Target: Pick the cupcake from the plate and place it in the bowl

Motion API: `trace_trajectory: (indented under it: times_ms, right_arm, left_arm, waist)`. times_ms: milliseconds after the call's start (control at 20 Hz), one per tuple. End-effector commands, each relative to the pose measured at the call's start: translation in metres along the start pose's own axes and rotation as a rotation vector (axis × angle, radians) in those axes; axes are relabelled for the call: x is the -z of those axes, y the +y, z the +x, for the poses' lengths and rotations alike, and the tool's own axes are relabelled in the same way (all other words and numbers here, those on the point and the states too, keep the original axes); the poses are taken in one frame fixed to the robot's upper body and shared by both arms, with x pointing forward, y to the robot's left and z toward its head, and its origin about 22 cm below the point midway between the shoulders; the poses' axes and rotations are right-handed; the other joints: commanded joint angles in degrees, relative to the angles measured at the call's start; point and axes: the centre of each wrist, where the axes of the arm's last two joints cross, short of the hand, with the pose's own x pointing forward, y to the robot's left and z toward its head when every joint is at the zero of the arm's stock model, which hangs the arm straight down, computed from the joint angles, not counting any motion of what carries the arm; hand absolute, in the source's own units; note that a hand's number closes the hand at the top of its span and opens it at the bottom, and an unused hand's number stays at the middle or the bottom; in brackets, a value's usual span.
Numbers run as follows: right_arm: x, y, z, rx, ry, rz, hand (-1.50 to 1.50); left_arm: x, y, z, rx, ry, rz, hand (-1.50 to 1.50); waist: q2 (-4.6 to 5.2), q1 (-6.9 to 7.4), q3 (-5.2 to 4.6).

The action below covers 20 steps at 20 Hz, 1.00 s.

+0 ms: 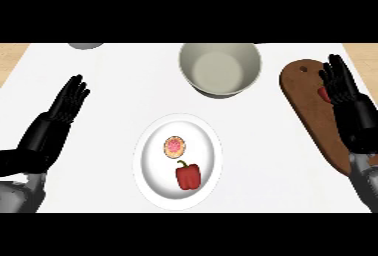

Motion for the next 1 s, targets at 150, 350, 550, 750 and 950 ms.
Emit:
trace_trajectory:
  times_ms: [150,350,550,750,950]
  right_arm:
    - [-0.033,0.139,-0.01,-0.017,0.199,0.194,1.5]
    - [-0.033,0.119,-0.041,-0.336,0.185,-0.05,1.5]
    - [-0.075,0.224,-0.012,-0.029,0.085,-0.262,-1.5]
    - [-0.094,0.262,0.002,-0.064,-0.098,-0.339,-1.5]
    - [-0.096,0.271,-0.002,-0.127,-0.092,-0.367,-1.5]
  left_arm:
    - [0.004,-0.022,-0.015,-0.033,0.101,0.065,0.0]
    - [-0.005,-0.036,-0.029,-0.076,0.177,0.08,0.0]
    - [-0.005,-0.047,-0.029,-0.096,0.195,0.123,0.0]
    - [0.004,-0.065,-0.03,-0.09,0.186,0.106,0.0]
    - [0.004,-0.069,-0.032,-0.076,0.208,0.133,0.0]
  waist:
    - [-0.22,1.84,-0.38]
    - [-0.73,-0.2,-1.0]
    - [-1.14,-0.36,-0.11]
    - [-0.76,0.41,-0.23]
    - [-1.19,-0.84,-0.44]
